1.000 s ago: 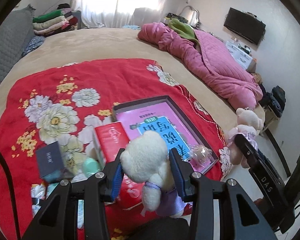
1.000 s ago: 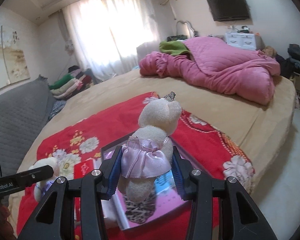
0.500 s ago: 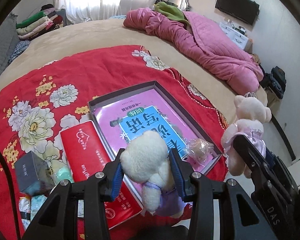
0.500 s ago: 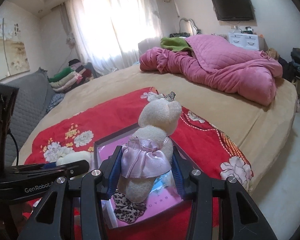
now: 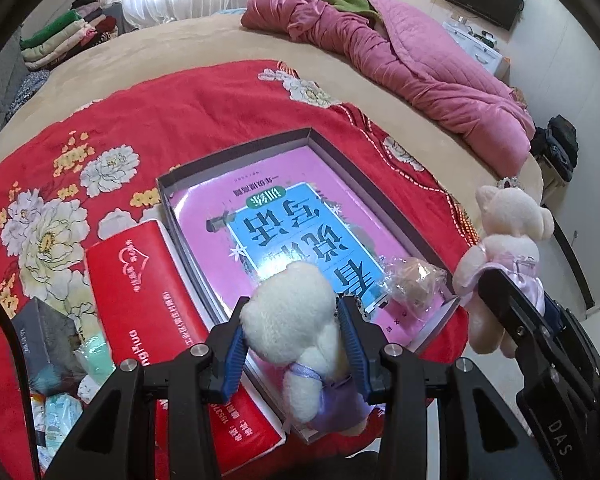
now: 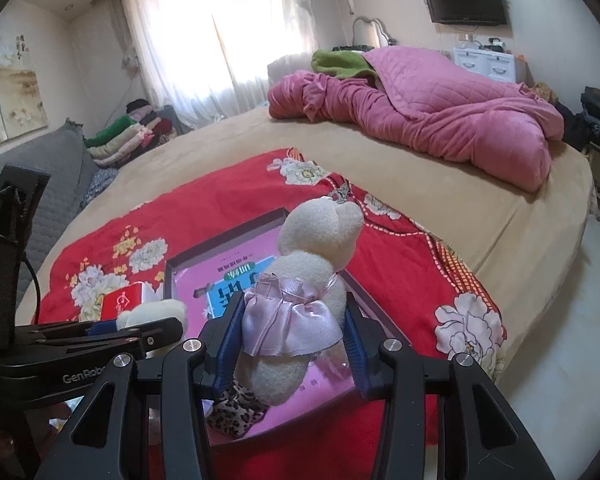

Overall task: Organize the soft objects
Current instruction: 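Lower both teddy bears into the pink book tray beside the scrunchie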

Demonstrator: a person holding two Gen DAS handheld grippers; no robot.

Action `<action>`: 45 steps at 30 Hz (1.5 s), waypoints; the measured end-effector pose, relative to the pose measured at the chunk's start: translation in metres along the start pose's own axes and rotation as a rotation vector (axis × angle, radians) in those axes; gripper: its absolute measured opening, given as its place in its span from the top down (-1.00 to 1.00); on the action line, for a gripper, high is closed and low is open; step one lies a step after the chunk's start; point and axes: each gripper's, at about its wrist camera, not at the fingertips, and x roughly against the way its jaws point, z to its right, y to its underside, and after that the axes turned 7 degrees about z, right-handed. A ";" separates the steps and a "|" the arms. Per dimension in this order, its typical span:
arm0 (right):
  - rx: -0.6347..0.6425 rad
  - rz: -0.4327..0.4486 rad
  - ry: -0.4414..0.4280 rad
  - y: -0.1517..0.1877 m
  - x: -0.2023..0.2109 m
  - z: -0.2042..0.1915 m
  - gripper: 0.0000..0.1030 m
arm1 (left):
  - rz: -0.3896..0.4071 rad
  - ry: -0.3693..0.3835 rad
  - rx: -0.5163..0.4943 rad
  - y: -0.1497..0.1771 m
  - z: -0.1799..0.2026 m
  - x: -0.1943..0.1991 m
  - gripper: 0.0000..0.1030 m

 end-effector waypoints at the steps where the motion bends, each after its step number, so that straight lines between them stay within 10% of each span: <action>1: 0.005 -0.007 -0.002 0.001 -0.002 0.000 0.08 | -0.004 -0.001 0.000 0.000 0.001 -0.002 0.15; 45: 0.071 -0.266 -0.046 0.053 -0.080 -0.005 0.04 | -0.090 -0.027 -0.015 0.007 -0.008 -0.046 0.15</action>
